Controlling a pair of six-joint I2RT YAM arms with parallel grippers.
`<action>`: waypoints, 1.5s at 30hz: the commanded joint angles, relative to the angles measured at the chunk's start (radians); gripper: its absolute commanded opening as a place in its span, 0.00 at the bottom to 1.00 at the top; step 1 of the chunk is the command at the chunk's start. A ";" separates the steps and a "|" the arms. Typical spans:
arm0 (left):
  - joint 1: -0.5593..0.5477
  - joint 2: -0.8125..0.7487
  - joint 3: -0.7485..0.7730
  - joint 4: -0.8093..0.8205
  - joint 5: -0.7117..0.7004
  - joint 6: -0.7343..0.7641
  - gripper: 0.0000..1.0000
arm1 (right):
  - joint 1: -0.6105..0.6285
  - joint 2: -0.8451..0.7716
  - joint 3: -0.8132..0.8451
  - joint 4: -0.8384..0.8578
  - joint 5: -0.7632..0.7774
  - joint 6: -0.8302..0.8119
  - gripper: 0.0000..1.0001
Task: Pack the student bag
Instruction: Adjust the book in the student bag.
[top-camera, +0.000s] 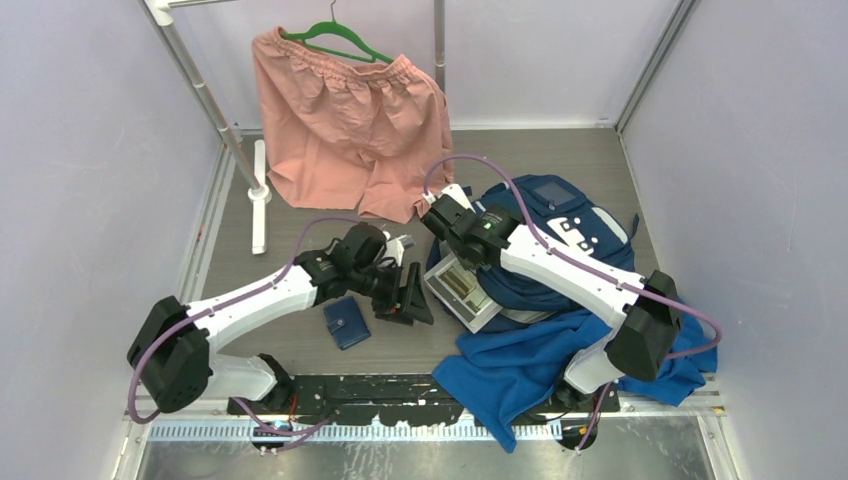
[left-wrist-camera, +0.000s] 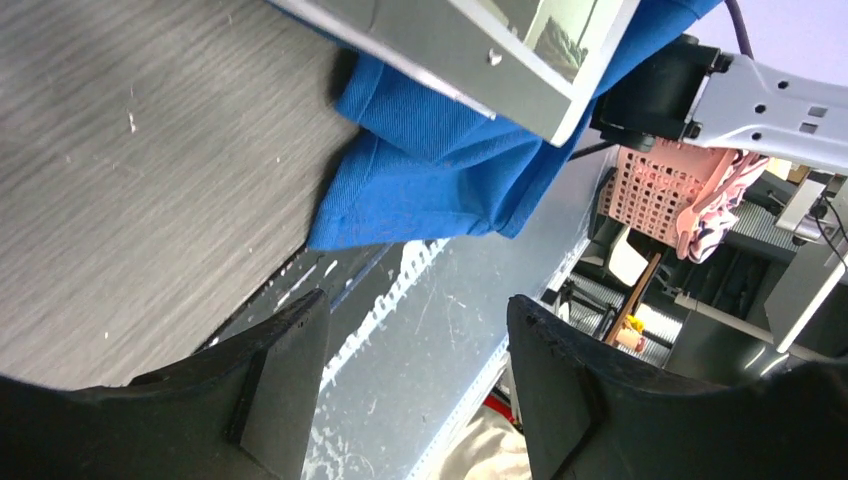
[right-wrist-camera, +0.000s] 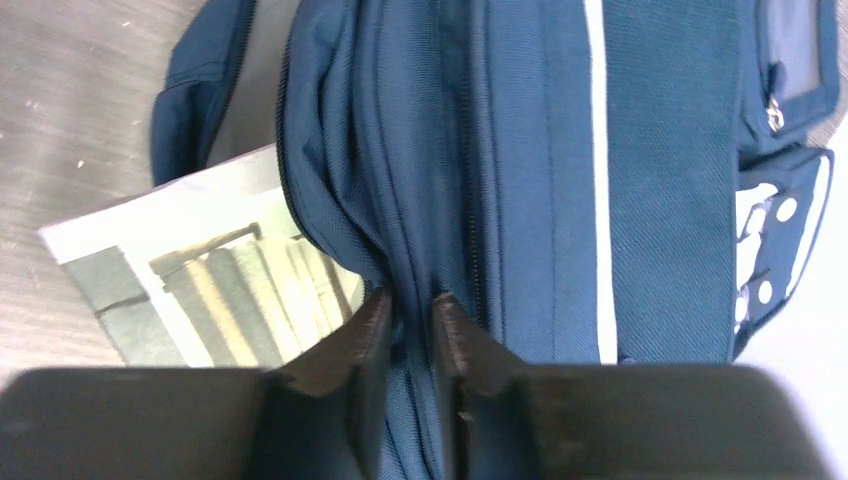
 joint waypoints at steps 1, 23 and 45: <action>-0.024 0.053 0.021 0.145 -0.006 -0.026 0.66 | -0.001 -0.035 -0.008 0.009 0.135 -0.026 0.14; -0.007 0.389 0.396 0.227 -0.083 -0.002 0.46 | -0.007 -0.264 0.274 -0.026 -0.171 0.190 0.01; -0.059 0.391 0.376 0.417 -0.148 -0.097 0.65 | -0.011 -0.295 0.178 0.021 -0.206 0.219 0.01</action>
